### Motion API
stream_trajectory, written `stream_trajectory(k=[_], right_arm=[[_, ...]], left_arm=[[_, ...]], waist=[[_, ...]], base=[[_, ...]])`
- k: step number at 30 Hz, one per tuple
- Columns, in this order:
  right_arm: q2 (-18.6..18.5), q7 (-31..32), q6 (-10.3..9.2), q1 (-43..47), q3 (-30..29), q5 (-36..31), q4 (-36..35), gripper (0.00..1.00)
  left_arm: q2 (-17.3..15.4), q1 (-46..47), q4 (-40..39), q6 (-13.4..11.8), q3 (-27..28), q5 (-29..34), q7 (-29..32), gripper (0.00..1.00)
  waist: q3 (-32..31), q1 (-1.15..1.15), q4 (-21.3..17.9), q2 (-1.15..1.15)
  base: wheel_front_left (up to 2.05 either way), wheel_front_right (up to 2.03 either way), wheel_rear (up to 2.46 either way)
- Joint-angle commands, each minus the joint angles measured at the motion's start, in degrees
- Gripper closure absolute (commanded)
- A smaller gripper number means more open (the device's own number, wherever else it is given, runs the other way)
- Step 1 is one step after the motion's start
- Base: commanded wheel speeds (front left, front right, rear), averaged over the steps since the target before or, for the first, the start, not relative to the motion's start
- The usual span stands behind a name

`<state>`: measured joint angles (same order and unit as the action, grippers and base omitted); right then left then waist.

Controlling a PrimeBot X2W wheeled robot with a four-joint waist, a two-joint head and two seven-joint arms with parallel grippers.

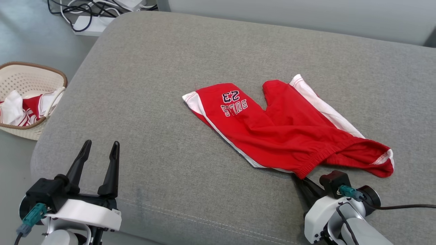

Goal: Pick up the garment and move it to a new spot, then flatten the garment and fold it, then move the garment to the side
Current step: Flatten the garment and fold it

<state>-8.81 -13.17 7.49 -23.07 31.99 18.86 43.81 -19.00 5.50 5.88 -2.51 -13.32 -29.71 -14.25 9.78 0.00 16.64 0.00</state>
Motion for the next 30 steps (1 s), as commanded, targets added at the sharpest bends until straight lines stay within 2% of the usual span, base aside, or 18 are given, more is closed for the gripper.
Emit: stream_trajectory(k=[1,8,20,24,30], right_arm=[[0.5,-1.0,0.00,-0.5,0.8,0.9,-0.2,1.00],[-1.4,-1.7,0.00,1.0,1.3,4.4,-2.8,1.00],[-11.2,-0.8,0.00,5.4,0.3,10.6,-8.6,1.00],[-13.6,3.1,0.00,6.7,4.7,16.1,-12.5,1.00],[-18.8,7.8,0.00,7.6,12.5,28.6,-25.3,1.00]], left_arm=[[-1.3,3.6,-1.3,0.4,2.8,1.0,-0.7,0.00],[-0.9,3.6,-1.3,1.4,3.7,2.3,-0.7,0.00],[-1.2,4.3,-1.1,3.2,3.6,3.5,-0.7,0.00],[-1.2,4.9,-0.6,3.9,2.9,3.6,-0.7,0.00],[-1.4,5.1,0.4,4.4,2.3,3.4,-0.5,0.00]], waist=[[-0.1,0.00,-0.7,0.00],[-0.5,0.00,-3.7,0.00],[-0.8,0.00,-9.8,0.00],[-1.0,0.00,-10.8,0.00],[-1.5,0.00,-11.8,0.00]], base=[[0.00,0.00,0.00],[0.00,0.00,0.00],[0.00,0.00,0.00],[0.00,0.00,0.00],[0.00,0.00,0.00]])
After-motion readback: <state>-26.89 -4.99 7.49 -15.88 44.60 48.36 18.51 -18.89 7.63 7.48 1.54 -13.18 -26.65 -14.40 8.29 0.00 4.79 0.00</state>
